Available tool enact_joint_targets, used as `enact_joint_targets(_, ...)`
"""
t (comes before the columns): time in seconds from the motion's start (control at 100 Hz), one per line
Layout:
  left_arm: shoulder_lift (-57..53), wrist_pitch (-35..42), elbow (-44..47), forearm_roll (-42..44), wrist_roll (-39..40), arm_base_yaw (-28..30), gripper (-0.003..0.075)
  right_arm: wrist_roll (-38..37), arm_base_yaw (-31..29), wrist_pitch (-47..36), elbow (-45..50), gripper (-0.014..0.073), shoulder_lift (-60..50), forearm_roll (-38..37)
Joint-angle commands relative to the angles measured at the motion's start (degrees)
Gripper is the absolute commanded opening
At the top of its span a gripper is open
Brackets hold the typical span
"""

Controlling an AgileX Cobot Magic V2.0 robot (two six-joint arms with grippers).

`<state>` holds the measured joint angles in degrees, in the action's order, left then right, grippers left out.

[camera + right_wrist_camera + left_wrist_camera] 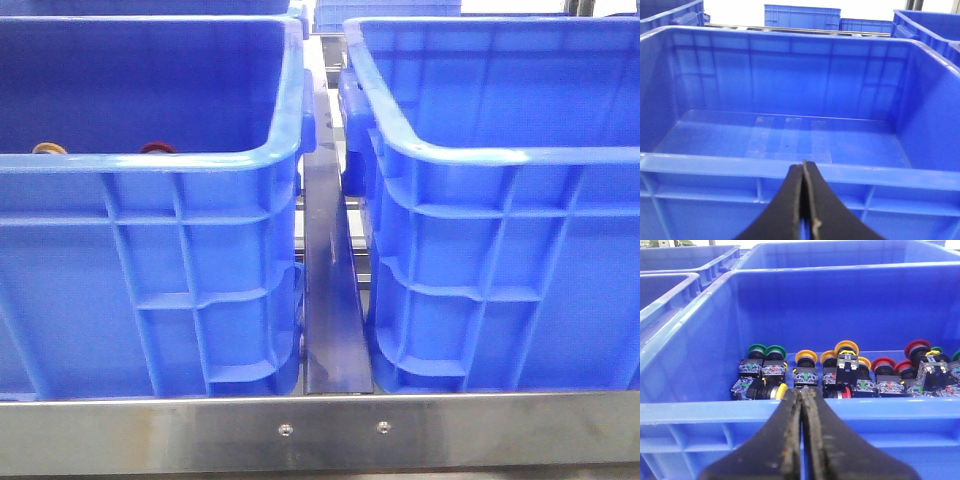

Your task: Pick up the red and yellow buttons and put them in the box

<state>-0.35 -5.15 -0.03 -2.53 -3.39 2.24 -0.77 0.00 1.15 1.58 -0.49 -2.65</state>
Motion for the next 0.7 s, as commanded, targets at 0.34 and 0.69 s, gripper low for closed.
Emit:
enact_joint_targets(0.34, -1.8, 10.4, -0.3, -0.6, 0.3, 0.1, -0.002, -0.1, -0.3, -4.8, 0.3, -0.0092, -1.3, -0.4)
enact_joint_targets(0.69, -1.5, 3.5, -9.3, -0.6, 0.3, 0.1, -0.002, -0.1, -0.3, -4.8, 0.3, -0.0092, -1.3, -0.4)
